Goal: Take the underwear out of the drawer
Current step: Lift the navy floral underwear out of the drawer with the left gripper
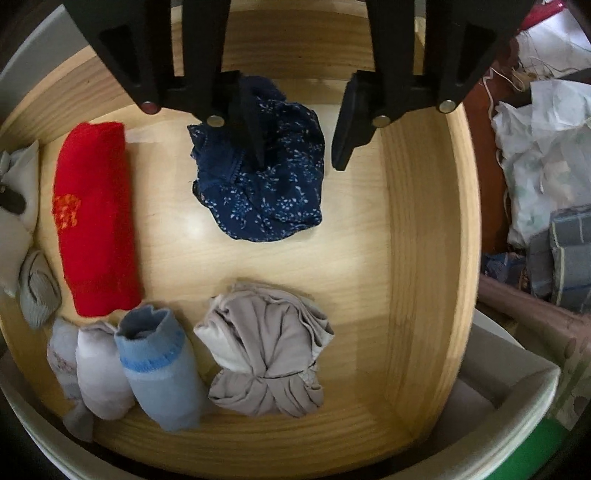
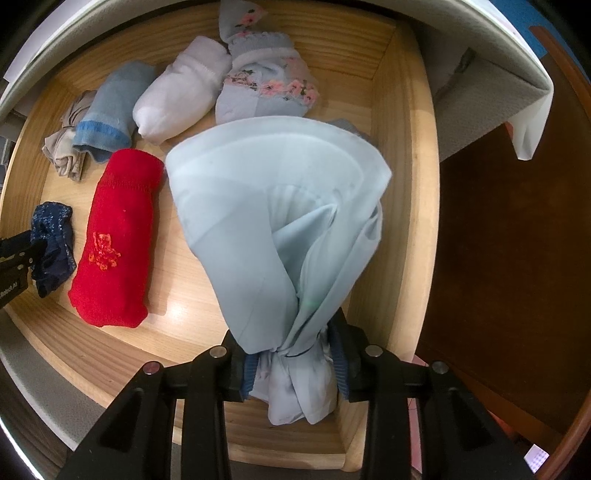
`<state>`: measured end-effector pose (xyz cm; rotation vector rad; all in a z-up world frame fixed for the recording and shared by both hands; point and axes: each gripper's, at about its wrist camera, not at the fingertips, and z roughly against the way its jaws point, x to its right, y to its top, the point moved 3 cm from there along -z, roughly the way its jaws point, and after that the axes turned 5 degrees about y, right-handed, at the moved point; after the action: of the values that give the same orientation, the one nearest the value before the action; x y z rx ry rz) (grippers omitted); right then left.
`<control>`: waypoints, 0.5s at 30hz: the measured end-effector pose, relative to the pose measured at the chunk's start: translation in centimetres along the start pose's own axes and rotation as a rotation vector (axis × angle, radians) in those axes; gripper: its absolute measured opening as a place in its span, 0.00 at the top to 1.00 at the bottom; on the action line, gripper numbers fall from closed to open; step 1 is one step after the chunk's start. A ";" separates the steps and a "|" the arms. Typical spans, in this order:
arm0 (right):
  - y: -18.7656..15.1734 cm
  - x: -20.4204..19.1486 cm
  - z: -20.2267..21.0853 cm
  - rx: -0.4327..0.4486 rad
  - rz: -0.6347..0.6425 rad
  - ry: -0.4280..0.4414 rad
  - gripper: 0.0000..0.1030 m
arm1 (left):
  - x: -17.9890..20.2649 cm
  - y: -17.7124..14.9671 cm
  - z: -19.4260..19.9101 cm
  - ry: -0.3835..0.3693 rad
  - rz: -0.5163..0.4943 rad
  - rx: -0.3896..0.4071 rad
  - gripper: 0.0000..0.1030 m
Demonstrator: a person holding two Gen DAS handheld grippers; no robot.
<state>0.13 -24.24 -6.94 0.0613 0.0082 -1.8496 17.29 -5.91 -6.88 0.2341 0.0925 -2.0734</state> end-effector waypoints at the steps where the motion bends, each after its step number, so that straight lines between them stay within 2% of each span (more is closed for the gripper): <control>1: 0.0 -0.1 0.0 0.000 0.002 -0.002 0.68 | 0.1 0.1 0.0 -0.029 0.006 -0.009 0.60; 3: 0.0 -0.2 0.0 0.001 0.003 -0.003 0.67 | 0.2 0.1 0.0 -0.064 0.015 -0.025 0.53; 5: -0.1 -0.2 -0.1 0.001 0.004 -0.002 0.67 | 0.3 0.3 -0.1 -0.063 0.015 -0.022 0.50; 7: 0.0 -0.2 -0.1 0.001 0.004 -0.001 0.67 | 0.4 0.5 0.1 -0.066 0.011 -0.025 0.50; 10: -0.1 -0.2 -0.1 0.003 0.004 0.001 0.67 | 0.2 1.3 1.4 -0.081 0.065 0.022 0.50; 15: -0.1 -0.2 -0.1 0.000 0.006 0.004 0.67 | 1.7 1.5 1.0 -0.097 0.038 -0.018 0.50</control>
<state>0.10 -24.06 -7.02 0.0652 0.0105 -1.8439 17.66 -8.23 -6.18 0.1230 0.0471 -2.0420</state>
